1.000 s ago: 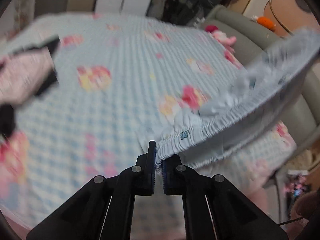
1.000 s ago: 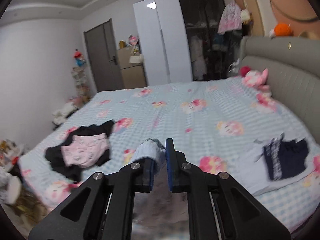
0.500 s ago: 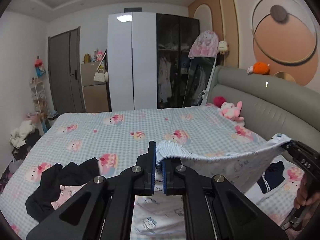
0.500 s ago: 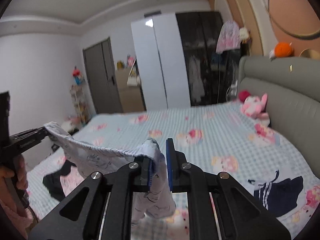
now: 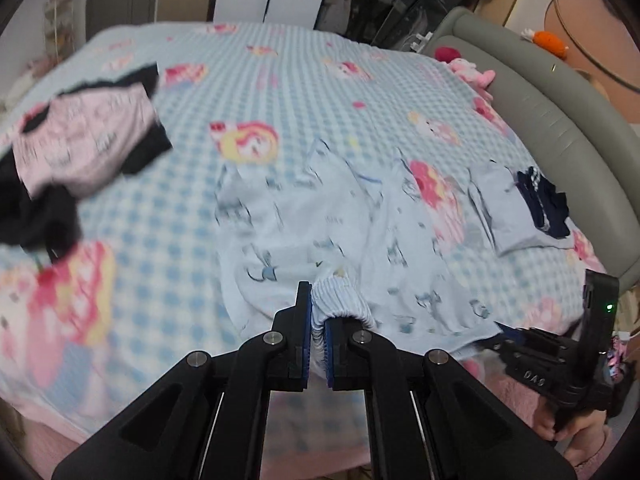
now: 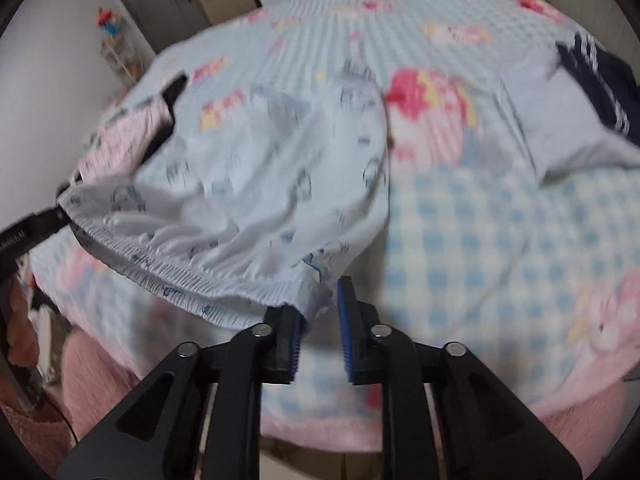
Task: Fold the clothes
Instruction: 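Lower the pants onto the bed with both grippers, spreading them flat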
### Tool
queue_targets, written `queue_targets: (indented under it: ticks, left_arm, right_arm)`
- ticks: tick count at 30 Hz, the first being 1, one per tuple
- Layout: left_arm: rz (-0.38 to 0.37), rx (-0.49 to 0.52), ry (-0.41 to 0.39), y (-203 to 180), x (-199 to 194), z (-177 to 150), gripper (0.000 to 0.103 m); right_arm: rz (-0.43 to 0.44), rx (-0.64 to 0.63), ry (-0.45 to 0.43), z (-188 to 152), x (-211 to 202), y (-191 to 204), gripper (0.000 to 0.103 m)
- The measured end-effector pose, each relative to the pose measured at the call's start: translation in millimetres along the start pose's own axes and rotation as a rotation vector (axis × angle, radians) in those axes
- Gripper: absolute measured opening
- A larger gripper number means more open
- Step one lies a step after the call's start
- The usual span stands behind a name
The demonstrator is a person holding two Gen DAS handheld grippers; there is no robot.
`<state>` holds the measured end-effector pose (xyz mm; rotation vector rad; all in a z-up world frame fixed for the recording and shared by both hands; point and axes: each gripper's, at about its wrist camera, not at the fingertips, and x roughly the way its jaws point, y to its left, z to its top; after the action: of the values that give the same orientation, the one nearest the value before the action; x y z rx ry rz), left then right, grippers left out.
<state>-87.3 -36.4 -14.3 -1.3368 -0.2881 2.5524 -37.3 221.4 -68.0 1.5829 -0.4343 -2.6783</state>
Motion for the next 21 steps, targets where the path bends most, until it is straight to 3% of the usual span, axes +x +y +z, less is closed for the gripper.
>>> queue_targets:
  ticks: [4, 6, 9, 11, 13, 15, 21]
  left_arm:
    - [-0.034, -0.056, 0.019, 8.5, 5.2, -17.7, 0.006]
    - [-0.086, -0.095, 0.031, 12.6, 2.4, -21.2, 0.006]
    - [-0.101, -0.118, 0.014, 18.4, -3.9, -26.5, 0.006]
    - [-0.106, -0.131, 0.014, 22.5, -3.8, -30.3, 0.006]
    - [-0.114, -0.137, 0.022, 25.8, -1.5, -32.7, 0.006]
    - [-0.108, -0.124, 0.025, 24.1, -0.4, -35.2, 0.006]
    - [-0.133, -0.104, 0.02, 17.5, -1.3, -39.5, 0.006]
  right_arm:
    - [-0.006, -0.034, 0.003, -3.7, -3.9, 3.4, 0.038]
    - [-0.021, -0.062, -0.009, -1.2, -10.8, 9.5, 0.041]
    - [-0.086, -0.106, -0.028, -6.1, -15.7, 16.2, 0.054]
    - [-0.115, -0.12, -0.011, -16.5, -11.6, 15.3, 0.055]
    - [-0.093, -0.077, 0.038, -27.6, -3.7, 8.4, 0.055]
    - [-0.048, -0.077, 0.034, -35.3, -6.7, 7.6, 0.055]
    - [0.02, -0.274, -0.092, -30.4, -37.7, 55.1, 0.055]
